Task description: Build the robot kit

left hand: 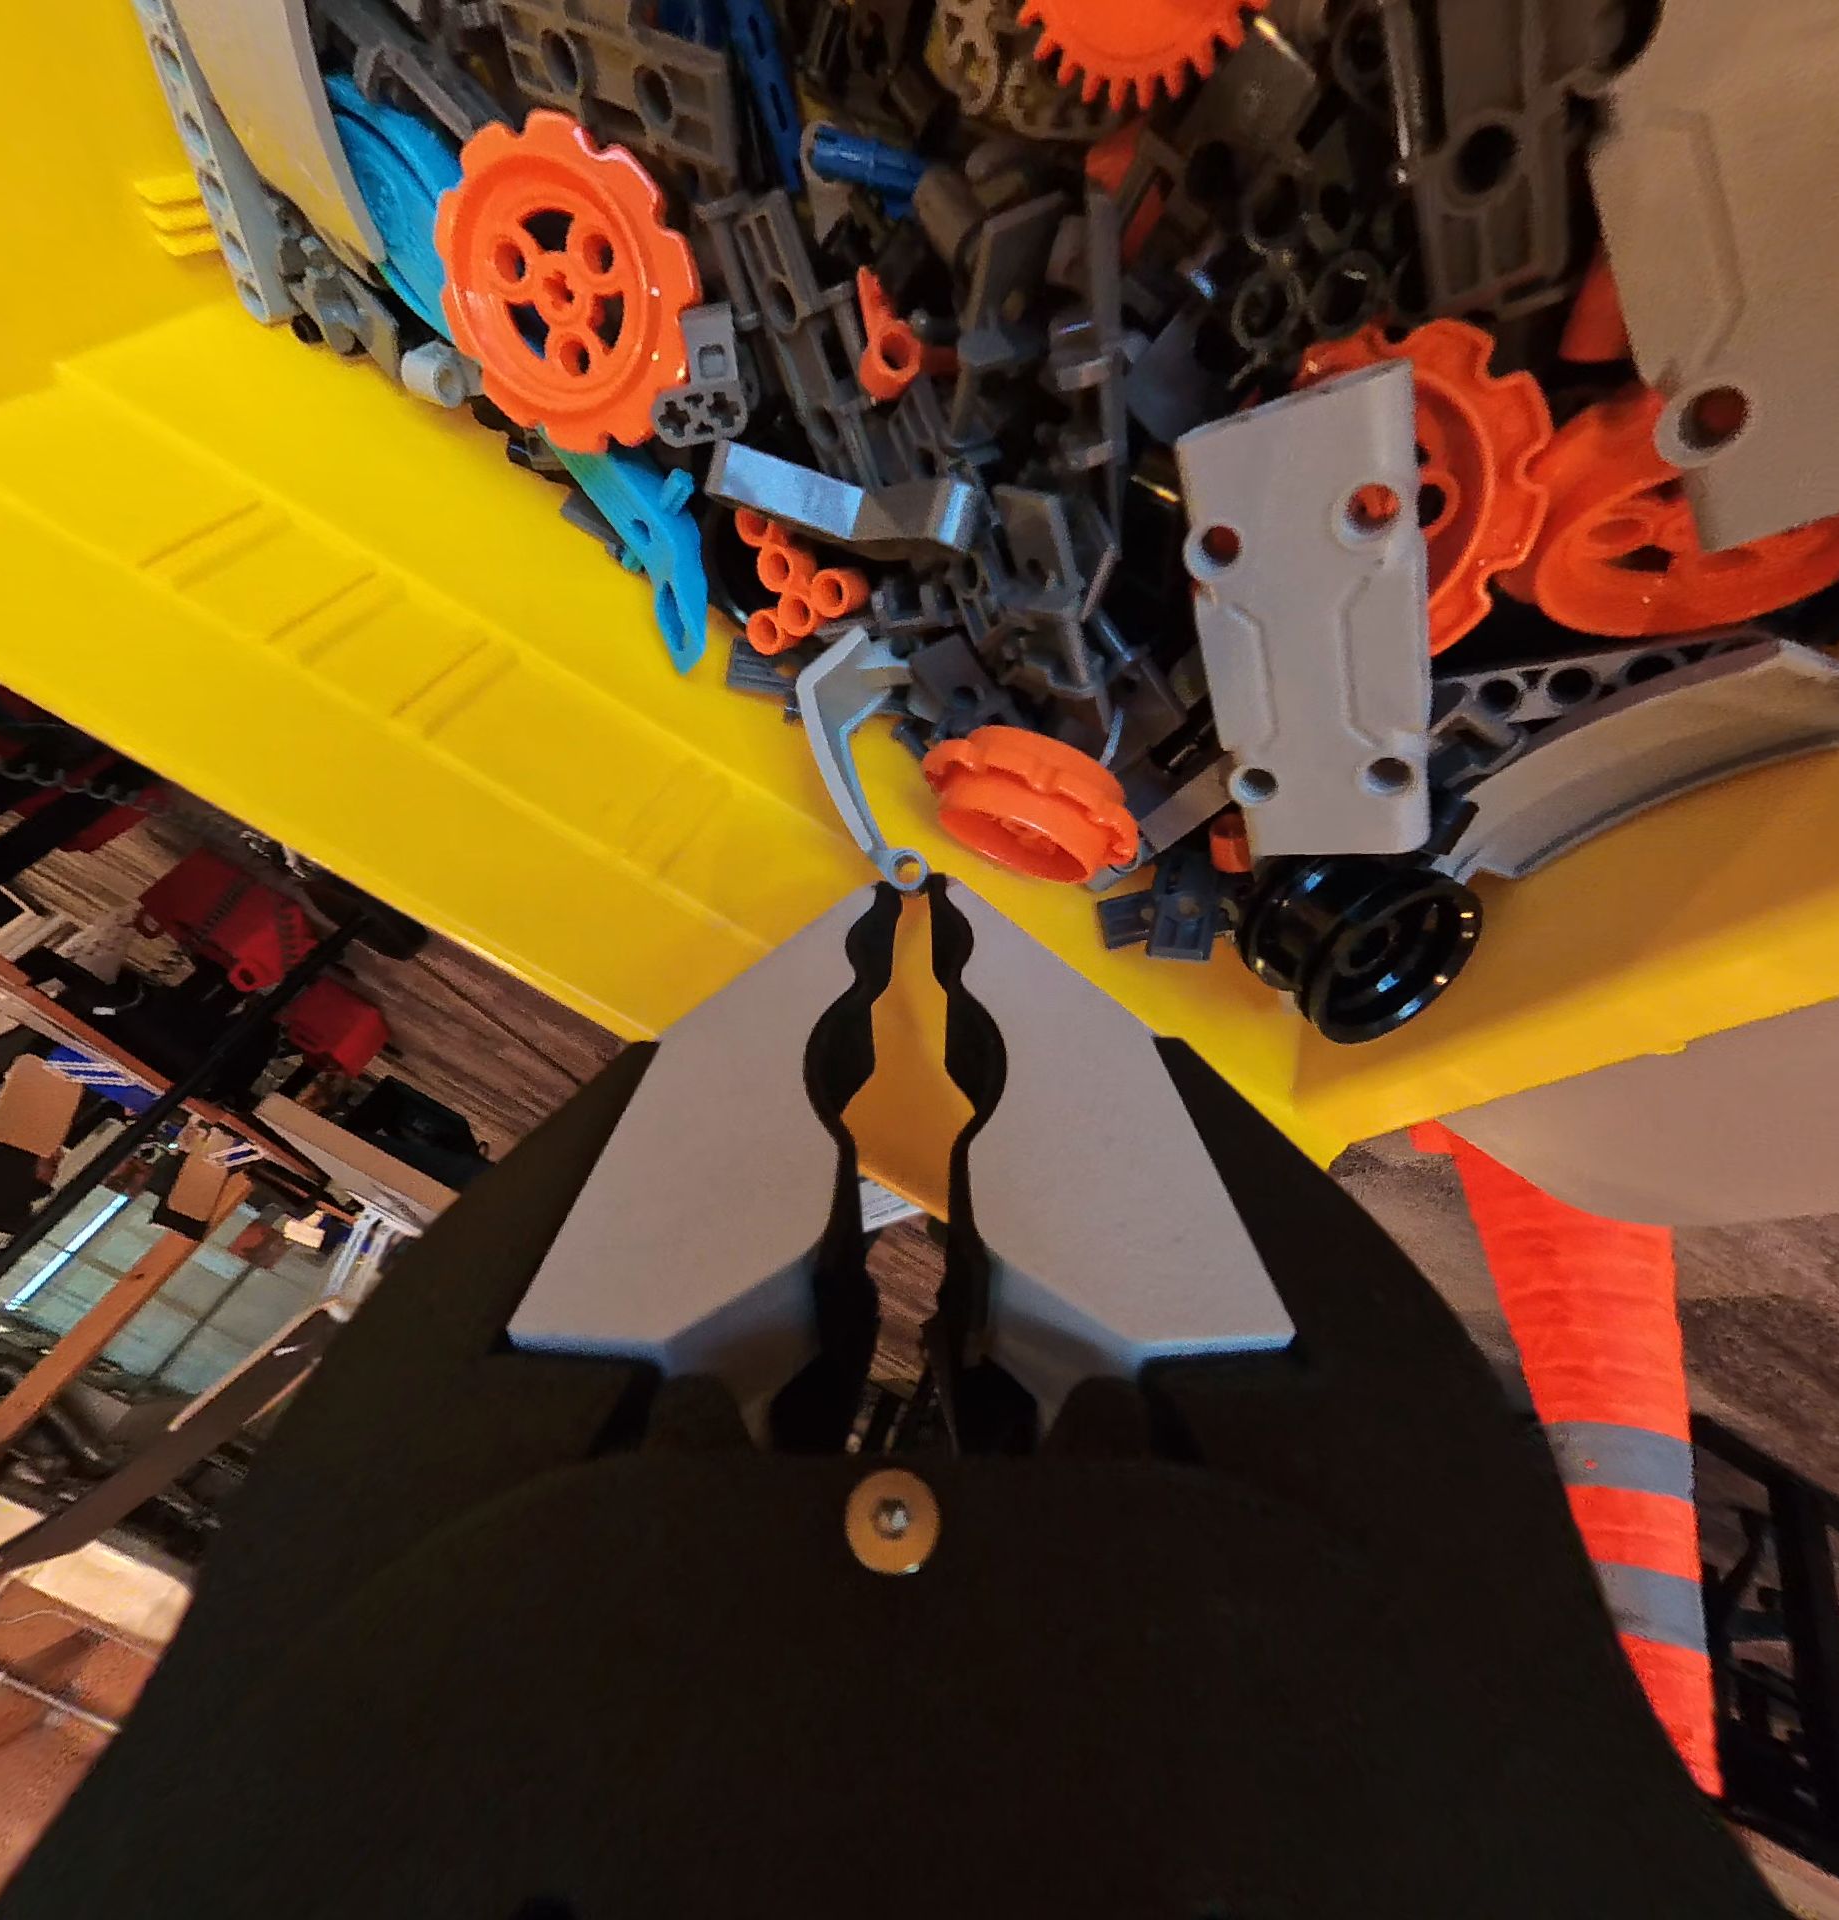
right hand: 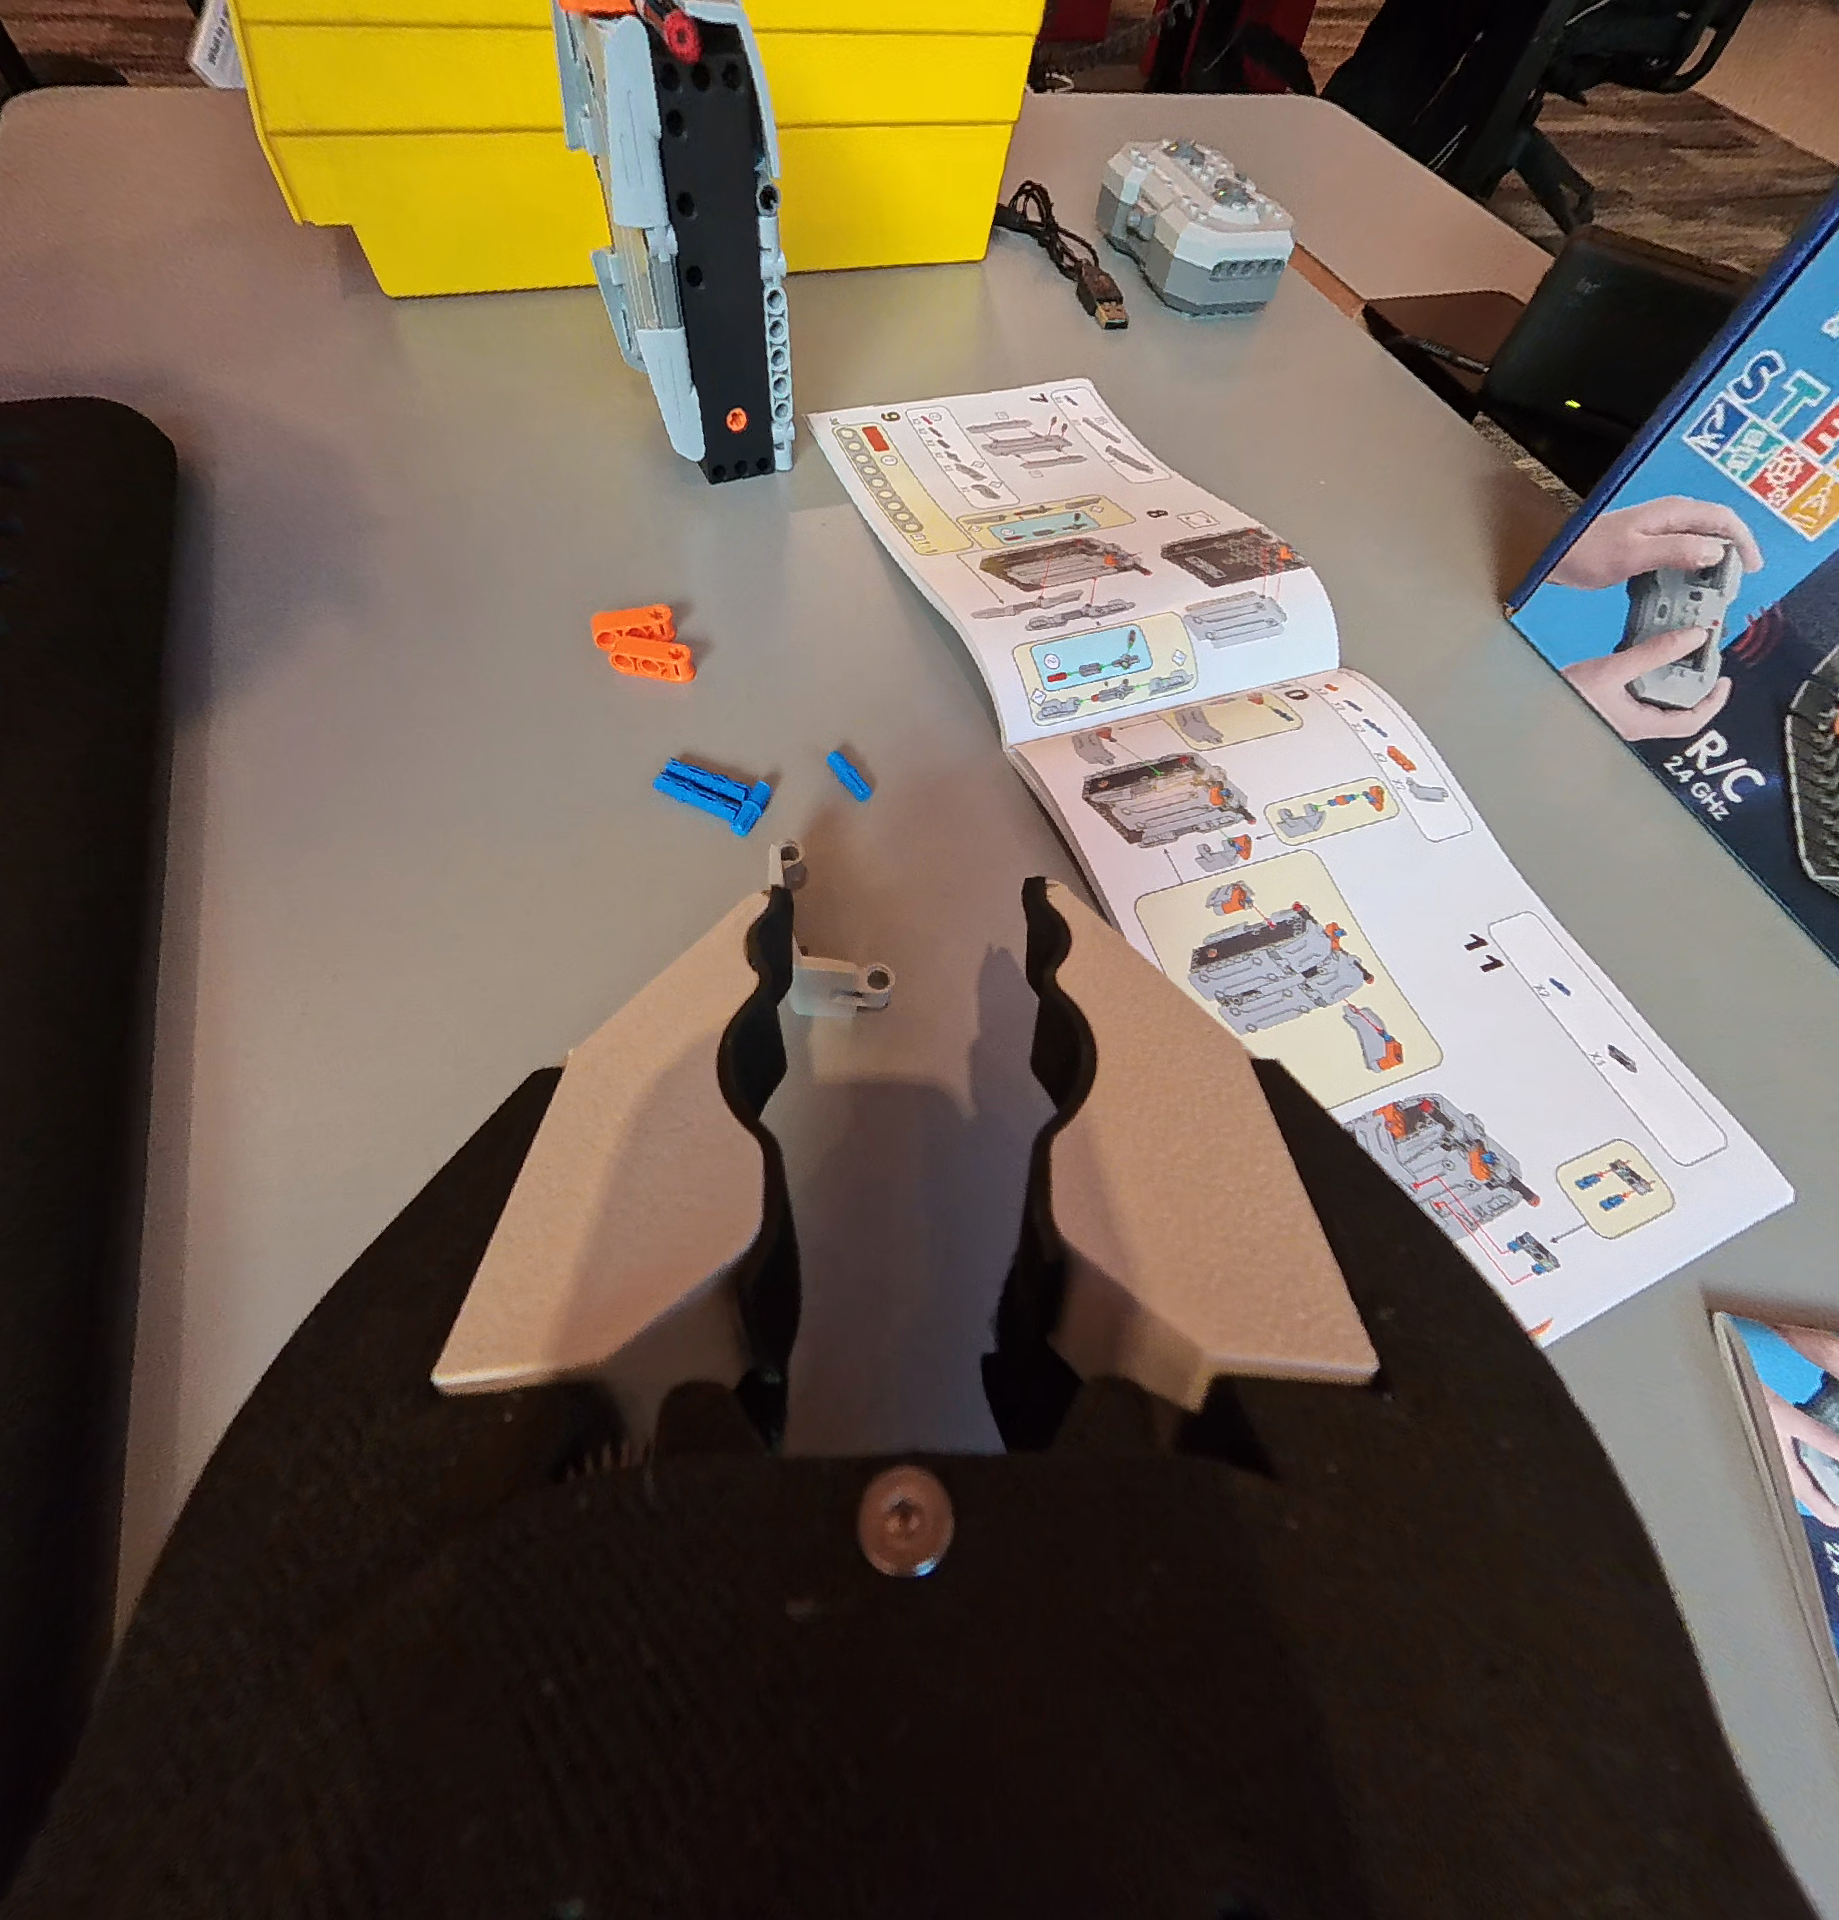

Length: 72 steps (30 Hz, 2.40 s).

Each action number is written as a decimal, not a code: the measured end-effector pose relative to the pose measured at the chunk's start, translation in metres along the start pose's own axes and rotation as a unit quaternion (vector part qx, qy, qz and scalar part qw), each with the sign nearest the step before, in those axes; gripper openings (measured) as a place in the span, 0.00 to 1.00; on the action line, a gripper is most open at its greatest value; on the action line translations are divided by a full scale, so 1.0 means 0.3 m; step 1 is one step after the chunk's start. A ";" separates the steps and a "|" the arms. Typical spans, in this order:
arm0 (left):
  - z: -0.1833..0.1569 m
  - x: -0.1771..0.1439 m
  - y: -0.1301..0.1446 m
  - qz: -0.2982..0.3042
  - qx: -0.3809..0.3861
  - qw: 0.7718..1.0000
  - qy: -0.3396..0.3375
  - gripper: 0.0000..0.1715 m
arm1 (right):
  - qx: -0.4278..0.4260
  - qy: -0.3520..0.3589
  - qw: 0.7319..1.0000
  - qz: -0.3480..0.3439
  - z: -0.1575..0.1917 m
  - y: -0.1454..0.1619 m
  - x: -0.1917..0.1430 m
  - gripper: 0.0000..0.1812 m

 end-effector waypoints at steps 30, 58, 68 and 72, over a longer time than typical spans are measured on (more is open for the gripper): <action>-0.404 -0.792 -0.702 -0.489 -0.053 0.869 -0.046 0.02 | 0.012 0.054 0.998 -0.012 -0.067 -0.011 -0.037 0.24; -0.767 -0.481 -1.242 -0.509 0.015 0.856 0.091 0.02 | 0.042 0.162 0.986 0.014 -0.195 0.020 -0.117 0.24; -0.770 -0.453 -1.257 -0.501 0.020 0.860 0.096 0.02 | 0.037 0.162 0.986 0.018 -0.193 0.022 -0.115 0.24; -0.769 -0.456 -1.257 -0.503 0.020 0.859 0.098 0.02 | 0.038 0.161 0.986 0.016 -0.193 0.020 -0.115 0.24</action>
Point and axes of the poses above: each gripper's, where its closed fingertips meet, x out along the fingers, y out of its underside, z = x × y across the jaws, the point moved 4 cm from there along -x, back along the fingers, and after that the axes turned 8 degrees about -z, right-handed, at the moved point
